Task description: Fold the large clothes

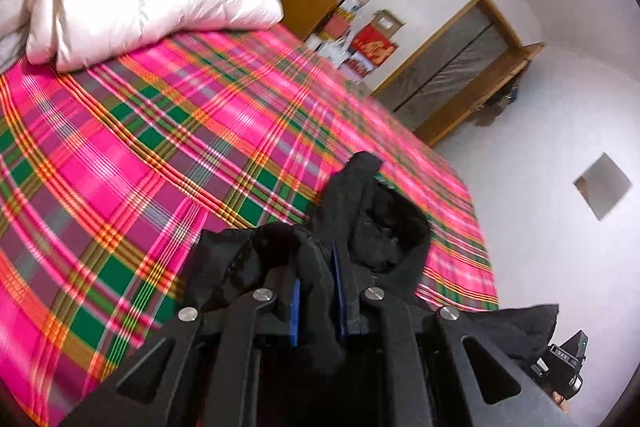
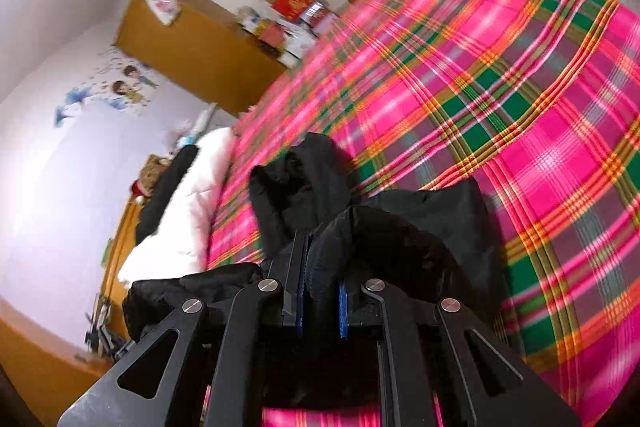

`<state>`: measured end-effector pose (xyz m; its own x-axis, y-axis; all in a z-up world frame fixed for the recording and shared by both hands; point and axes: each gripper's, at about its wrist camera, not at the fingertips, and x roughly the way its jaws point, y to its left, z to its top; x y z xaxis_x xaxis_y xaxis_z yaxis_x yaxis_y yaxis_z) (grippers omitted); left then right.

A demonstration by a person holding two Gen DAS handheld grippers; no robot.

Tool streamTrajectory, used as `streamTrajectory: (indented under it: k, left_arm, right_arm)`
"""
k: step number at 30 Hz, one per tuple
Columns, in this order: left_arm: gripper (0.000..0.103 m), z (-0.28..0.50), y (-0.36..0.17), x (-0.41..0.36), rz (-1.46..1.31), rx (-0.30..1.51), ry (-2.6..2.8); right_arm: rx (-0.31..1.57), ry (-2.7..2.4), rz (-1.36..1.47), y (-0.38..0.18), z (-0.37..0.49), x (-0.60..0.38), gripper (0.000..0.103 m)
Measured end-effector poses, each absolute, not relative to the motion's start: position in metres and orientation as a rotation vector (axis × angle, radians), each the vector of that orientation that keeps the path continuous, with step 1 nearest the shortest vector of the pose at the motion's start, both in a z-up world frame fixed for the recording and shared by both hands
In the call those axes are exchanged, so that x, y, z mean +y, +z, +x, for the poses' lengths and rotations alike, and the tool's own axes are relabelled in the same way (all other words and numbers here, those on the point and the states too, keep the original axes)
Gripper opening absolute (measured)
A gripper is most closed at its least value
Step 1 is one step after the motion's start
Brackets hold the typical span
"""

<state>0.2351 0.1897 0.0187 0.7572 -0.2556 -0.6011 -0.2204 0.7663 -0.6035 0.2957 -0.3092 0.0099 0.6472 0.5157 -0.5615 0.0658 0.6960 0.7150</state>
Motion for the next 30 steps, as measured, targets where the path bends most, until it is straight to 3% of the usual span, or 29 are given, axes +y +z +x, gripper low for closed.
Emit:
streamTrajectory:
  k: [7,10,21,30]
  left_arm:
    - [0.019,0.301,-0.059,0.192,-0.745,0.837,0.030]
    - [0.019,0.303,-0.068,0.188,-0.726,0.813,0.030]
    - [0.018,0.301,-0.055,0.185,-0.690,0.779,0.019]
    - [0.017,0.208,0.003,0.186,-0.644,0.700,-0.068]
  right_arm:
    - [1.000,0.216,0.761,-0.062,0.367,-0.304,0.015]
    - [0.992,0.214,0.720,-0.068,0.372,-0.299,0.015]
    - [0.950,0.196,0.684,-0.053,0.367,-0.292,0.015]
    - [0.864,0.302,0.704,-0.002,0.270,-0.310,0.015]
